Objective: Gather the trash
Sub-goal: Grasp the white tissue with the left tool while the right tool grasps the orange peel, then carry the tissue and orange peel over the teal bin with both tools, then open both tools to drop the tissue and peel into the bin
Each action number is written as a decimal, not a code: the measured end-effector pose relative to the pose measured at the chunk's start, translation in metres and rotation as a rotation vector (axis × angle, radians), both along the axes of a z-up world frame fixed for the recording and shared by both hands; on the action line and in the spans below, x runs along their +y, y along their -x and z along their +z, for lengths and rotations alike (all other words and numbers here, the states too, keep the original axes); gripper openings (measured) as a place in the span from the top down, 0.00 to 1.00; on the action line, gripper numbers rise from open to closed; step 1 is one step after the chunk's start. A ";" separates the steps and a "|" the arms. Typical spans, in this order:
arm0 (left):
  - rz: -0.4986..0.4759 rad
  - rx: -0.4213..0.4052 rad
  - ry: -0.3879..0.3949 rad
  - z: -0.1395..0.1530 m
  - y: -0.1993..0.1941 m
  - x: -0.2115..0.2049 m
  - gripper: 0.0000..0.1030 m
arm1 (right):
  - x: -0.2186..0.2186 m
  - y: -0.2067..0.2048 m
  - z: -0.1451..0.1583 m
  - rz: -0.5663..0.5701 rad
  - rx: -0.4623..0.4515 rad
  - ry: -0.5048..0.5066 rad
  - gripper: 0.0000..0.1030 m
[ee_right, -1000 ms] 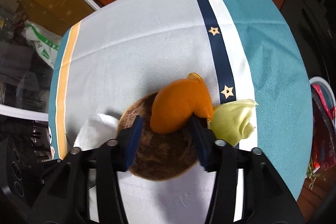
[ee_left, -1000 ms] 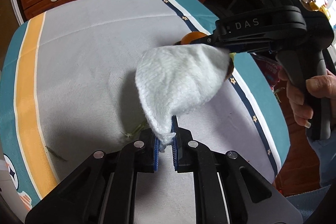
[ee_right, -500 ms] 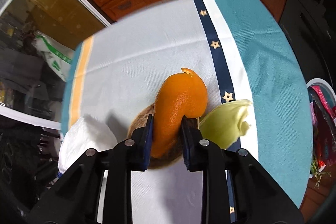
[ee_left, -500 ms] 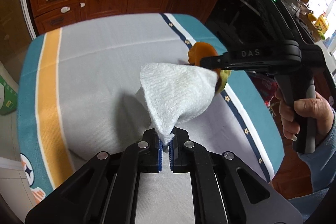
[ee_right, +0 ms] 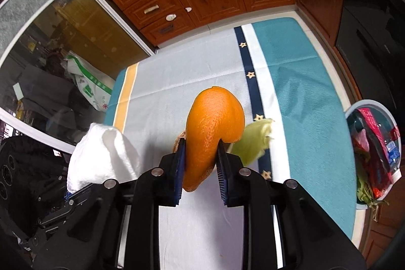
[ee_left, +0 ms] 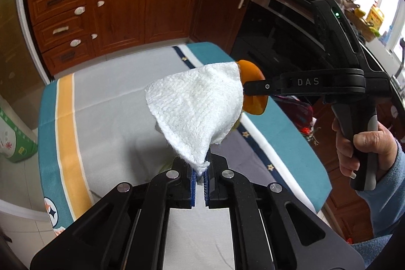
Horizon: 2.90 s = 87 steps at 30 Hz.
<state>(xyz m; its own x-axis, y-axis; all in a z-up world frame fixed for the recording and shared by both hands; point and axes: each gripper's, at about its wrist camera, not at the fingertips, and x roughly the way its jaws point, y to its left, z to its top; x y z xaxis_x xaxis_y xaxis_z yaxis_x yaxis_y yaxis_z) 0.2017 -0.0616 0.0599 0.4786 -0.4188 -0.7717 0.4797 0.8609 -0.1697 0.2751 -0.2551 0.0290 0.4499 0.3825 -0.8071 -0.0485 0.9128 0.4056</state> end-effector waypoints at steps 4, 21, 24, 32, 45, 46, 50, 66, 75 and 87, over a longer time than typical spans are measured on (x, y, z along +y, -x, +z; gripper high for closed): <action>-0.073 -0.019 -0.021 0.009 0.009 -0.038 0.95 | -0.026 0.020 0.009 -0.029 -0.024 -0.008 0.79; -0.346 0.060 -0.085 -0.010 0.021 -0.230 0.95 | -0.194 0.092 -0.002 -0.252 -0.044 -0.044 0.79; -0.378 0.088 -0.094 -0.017 0.016 -0.256 0.95 | -0.227 0.104 -0.009 -0.298 -0.037 -0.048 0.79; -0.428 0.168 -0.169 -0.057 -0.001 -0.333 0.95 | -0.283 0.107 -0.047 -0.372 0.027 -0.063 0.79; -0.420 0.336 -0.266 -0.151 -0.041 -0.398 0.95 | -0.299 0.055 -0.131 -0.322 0.199 -0.048 0.79; -0.413 0.351 -0.273 -0.159 -0.047 -0.399 0.95 | -0.300 0.052 -0.134 -0.317 0.206 -0.045 0.79; -0.393 0.398 -0.280 -0.181 -0.063 -0.399 0.95 | -0.300 0.041 -0.148 -0.295 0.232 -0.037 0.79; -0.419 0.287 -0.312 -0.180 -0.049 -0.395 0.91 | -0.301 0.039 -0.166 -0.289 0.279 -0.024 0.75; -0.387 0.158 -0.315 -0.141 -0.040 -0.372 0.48 | -0.304 0.054 -0.136 -0.332 0.241 -0.034 0.41; -0.406 0.102 -0.240 -0.091 -0.016 -0.329 0.38 | -0.285 0.082 -0.083 -0.362 0.162 0.002 0.28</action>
